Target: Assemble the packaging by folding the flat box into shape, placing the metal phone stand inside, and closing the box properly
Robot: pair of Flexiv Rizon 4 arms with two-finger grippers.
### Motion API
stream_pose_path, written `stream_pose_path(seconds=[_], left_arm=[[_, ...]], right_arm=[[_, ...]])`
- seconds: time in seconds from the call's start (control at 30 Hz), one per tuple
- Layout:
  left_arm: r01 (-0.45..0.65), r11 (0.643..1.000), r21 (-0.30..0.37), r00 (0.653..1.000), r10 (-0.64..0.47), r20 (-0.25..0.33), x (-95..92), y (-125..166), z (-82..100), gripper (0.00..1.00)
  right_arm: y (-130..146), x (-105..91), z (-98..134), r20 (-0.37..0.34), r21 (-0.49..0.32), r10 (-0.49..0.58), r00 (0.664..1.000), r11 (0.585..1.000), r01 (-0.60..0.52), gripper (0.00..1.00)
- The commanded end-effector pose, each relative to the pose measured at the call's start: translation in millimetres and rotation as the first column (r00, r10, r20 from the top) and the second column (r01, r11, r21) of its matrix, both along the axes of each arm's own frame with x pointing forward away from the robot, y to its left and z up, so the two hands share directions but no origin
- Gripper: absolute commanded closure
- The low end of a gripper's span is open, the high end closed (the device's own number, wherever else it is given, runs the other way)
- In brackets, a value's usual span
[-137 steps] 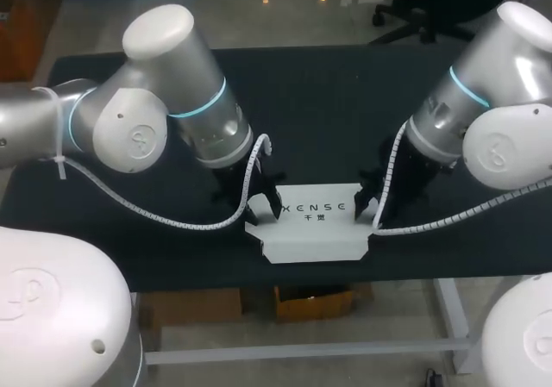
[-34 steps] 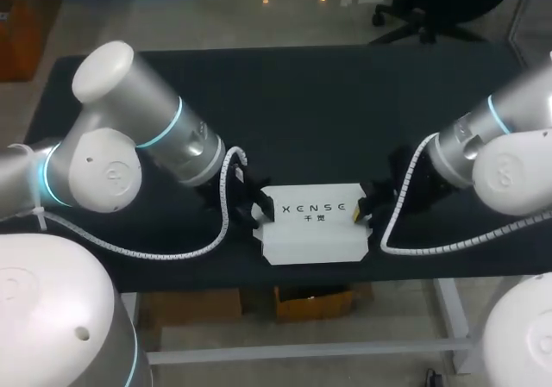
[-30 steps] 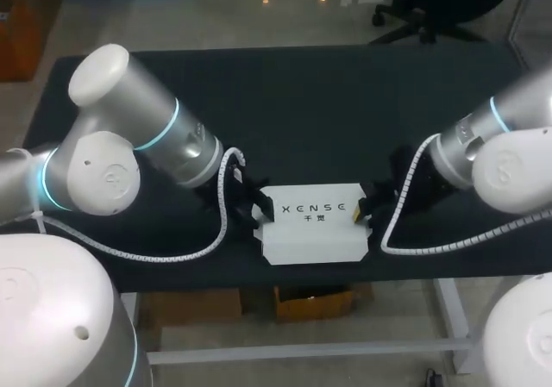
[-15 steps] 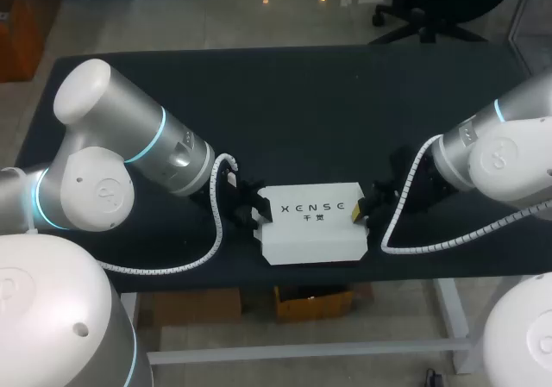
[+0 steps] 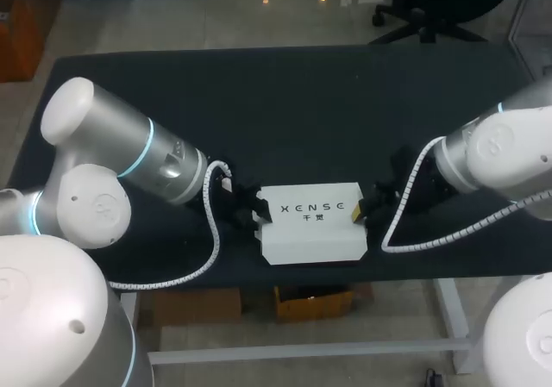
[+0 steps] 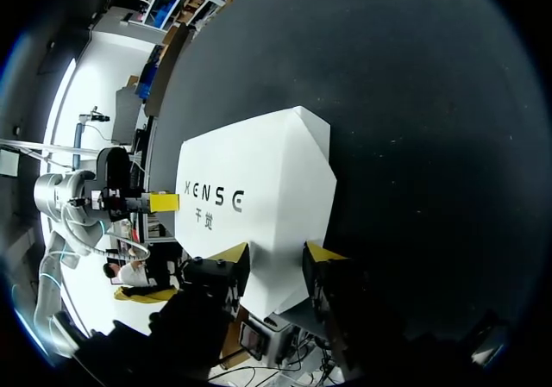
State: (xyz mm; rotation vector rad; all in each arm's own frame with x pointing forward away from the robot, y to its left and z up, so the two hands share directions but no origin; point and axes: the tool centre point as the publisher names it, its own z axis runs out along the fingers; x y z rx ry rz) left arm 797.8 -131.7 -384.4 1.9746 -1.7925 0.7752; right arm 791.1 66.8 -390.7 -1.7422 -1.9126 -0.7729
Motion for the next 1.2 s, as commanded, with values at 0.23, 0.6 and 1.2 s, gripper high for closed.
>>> stream_pose_path(seconds=[0.23,0.6,1.2], left_arm=[[0.018,0.999,-0.045,1.000,-0.018,-0.006,3.0,-6.7,-9.7,0.63],[0.024,0.998,-0.051,0.997,-0.028,-0.075,9.2,-9.2,-4.3,0.62],[0.014,0.999,-0.041,0.990,-0.020,-0.138,11.6,-5.2,6.2,0.61]], right_arm=[[3.4,3.4,-3.4,-0.012,0.030,0.009,1.000,0.999,-0.009,0.65],[4.6,6.6,1.7,-0.031,0.048,0.025,0.999,0.999,-0.023,0.65],[5.9,7.1,9.4,-0.087,0.025,0.031,0.996,0.999,-0.029,0.66]])
